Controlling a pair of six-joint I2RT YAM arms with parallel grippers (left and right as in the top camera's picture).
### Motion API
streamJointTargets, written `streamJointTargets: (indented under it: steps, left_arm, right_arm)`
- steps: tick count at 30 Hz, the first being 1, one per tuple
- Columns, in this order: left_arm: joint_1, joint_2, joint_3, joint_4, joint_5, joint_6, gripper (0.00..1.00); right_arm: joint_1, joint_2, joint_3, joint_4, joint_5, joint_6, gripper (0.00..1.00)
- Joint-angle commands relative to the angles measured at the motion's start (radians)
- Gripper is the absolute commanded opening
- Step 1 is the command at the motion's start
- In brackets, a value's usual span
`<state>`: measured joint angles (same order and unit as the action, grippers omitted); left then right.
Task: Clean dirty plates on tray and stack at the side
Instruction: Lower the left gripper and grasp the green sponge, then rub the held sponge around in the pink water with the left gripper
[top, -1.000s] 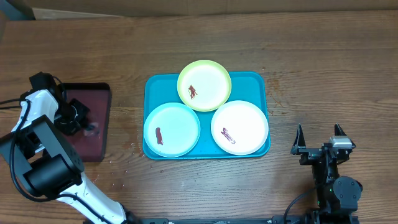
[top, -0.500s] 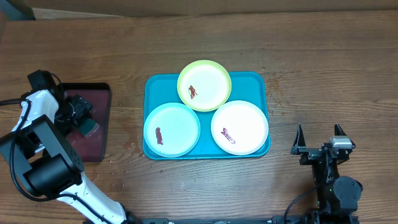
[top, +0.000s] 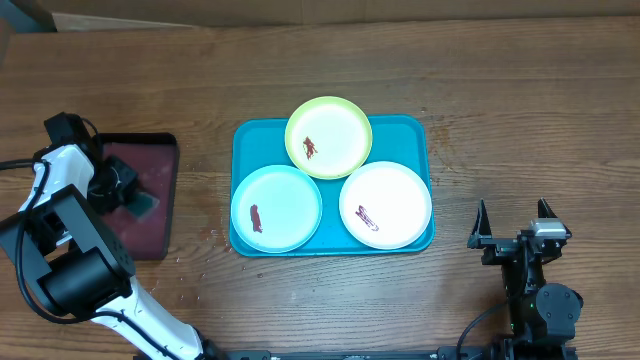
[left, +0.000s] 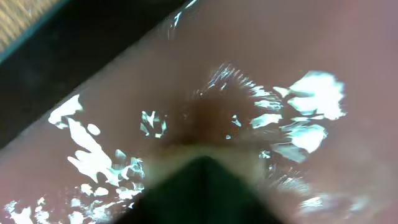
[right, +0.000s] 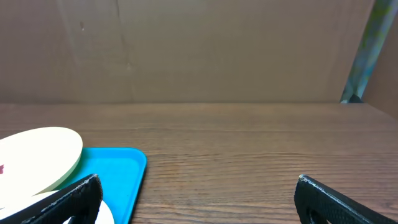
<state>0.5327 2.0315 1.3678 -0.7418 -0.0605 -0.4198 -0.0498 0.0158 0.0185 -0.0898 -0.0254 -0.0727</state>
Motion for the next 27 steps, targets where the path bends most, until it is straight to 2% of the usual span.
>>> streamJointTargets:
  steps: [1, 6, 7, 8, 9, 10, 12, 16, 17, 18, 19, 20, 26, 27]
  left_arm:
    - [0.002, 0.009, -0.01, -0.045, 0.015, -0.007, 1.0]
    - [0.002, 0.009, -0.01, -0.103, 0.064, -0.007, 1.0]
    - [0.002, 0.009, -0.01, -0.117, 0.07, -0.006, 0.97]
    - [0.002, 0.009, -0.01, -0.132, 0.073, -0.006, 0.71]
    - [0.002, 0.009, -0.01, -0.141, 0.073, -0.006, 0.51]
    - [0.002, 0.009, -0.01, -0.146, 0.073, -0.006, 0.33]
    - [0.002, 0.009, -0.01, -0.151, 0.073, -0.007, 0.05]
    - [0.002, 0.009, -0.01, -0.152, 0.087, -0.007, 0.05]
    - [0.002, 0.009, -0.01, -0.152, 0.089, -0.007, 0.09]
    - [0.002, 0.009, -0.01, -0.153, 0.088, -0.007, 0.32]
    - [0.002, 0.009, -0.01, -0.156, 0.088, -0.007, 0.73]
    - [0.002, 0.009, -0.01, -0.158, 0.088, -0.007, 1.0]
    - [0.002, 0.009, -0.01, -0.2, 0.09, -0.007, 1.0]
    - [0.002, 0.009, -0.01, -0.206, 0.095, -0.007, 0.93]
  right_arm:
    - [0.006, -0.002, -0.01, 0.006, 0.006, -0.003, 1.0]
    - [0.006, -0.002, -0.01, 0.006, 0.006, -0.003, 1.0]
    - [0.006, -0.002, -0.01, 0.006, 0.006, -0.003, 1.0]
    - [0.006, -0.002, -0.01, 0.006, 0.006, -0.003, 1.0]
    - [0.006, -0.002, -0.01, 0.006, 0.006, -0.003, 1.0]
    - [0.006, -0.002, -0.01, 0.006, 0.006, -0.003, 1.0]
    - [0.006, -0.002, -0.01, 0.006, 0.006, -0.003, 1.0]
    - [0.006, -0.002, -0.01, 0.006, 0.006, -0.003, 1.0]
    - [0.006, -0.002, -0.01, 0.006, 0.006, -0.003, 1.0]
    - [0.006, -0.002, -0.01, 0.006, 0.006, -0.003, 1.0]
    - [0.006, -0.002, -0.01, 0.006, 0.006, -0.003, 1.0]
    - [0.006, -0.002, -0.01, 0.006, 0.006, -0.003, 1.0]
    - [0.006, -0.002, -0.01, 0.006, 0.006, -0.003, 1.0]
    - [0.006, -0.002, -0.01, 0.006, 0.006, -0.003, 1.0]
